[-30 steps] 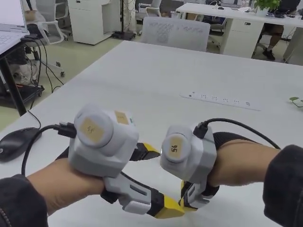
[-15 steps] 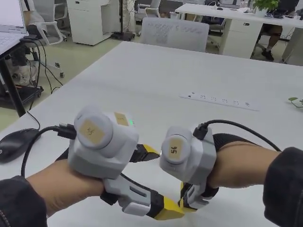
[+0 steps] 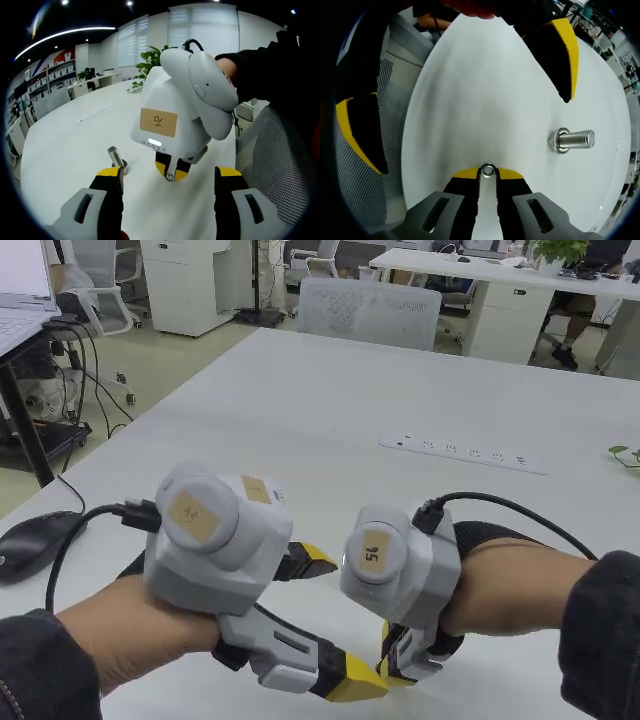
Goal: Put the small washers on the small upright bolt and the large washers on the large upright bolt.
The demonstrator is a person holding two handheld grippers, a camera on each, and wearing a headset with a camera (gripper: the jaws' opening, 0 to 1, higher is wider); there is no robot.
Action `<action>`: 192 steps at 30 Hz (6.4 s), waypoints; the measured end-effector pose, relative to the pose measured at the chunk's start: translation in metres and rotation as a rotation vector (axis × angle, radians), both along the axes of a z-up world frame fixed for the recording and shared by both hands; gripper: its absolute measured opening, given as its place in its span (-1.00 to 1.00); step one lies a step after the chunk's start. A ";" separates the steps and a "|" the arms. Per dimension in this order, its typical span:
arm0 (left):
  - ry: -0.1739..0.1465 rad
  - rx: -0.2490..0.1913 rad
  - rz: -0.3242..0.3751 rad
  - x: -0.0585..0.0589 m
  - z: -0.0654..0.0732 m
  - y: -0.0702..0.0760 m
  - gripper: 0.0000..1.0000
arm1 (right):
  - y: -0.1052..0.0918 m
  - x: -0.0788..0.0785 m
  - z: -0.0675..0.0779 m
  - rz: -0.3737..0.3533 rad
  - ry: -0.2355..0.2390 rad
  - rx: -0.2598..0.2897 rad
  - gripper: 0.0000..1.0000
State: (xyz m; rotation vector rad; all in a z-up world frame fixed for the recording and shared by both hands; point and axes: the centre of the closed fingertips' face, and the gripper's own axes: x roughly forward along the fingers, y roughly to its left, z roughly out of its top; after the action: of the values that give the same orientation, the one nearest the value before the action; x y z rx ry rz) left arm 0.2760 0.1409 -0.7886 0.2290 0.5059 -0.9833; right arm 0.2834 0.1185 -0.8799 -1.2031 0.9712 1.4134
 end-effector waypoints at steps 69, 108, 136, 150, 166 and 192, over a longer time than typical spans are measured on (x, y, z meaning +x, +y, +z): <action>-0.002 -0.004 -0.013 -0.004 0.000 0.000 0.47 | -0.073 0.001 0.023 -0.179 -0.006 0.007 -0.74; 0.009 0.003 -0.016 -0.005 -0.004 -0.001 0.47 | -0.144 0.019 0.040 -0.353 -0.036 0.008 -0.74; 0.014 0.003 -0.007 -0.003 -0.004 0.000 0.47 | -0.129 0.061 0.078 -0.303 -0.114 0.017 -0.74; 0.016 0.001 0.000 -0.002 -0.003 0.002 0.47 | -0.107 0.084 0.087 -0.241 -0.144 0.014 -0.74; 0.013 0.005 0.001 0.000 -0.004 0.001 0.47 | -0.102 0.095 0.072 -0.210 -0.130 -0.010 -0.74; 0.016 0.007 0.007 0.001 -0.005 0.003 0.46 | -0.100 0.099 0.061 -0.211 -0.102 -0.015 -0.74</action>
State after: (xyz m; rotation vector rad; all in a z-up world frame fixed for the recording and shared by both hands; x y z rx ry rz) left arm 0.2773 0.1442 -0.7934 0.2254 0.5242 -0.9769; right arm 0.3820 0.0189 -0.8186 -1.1363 1.0073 1.1702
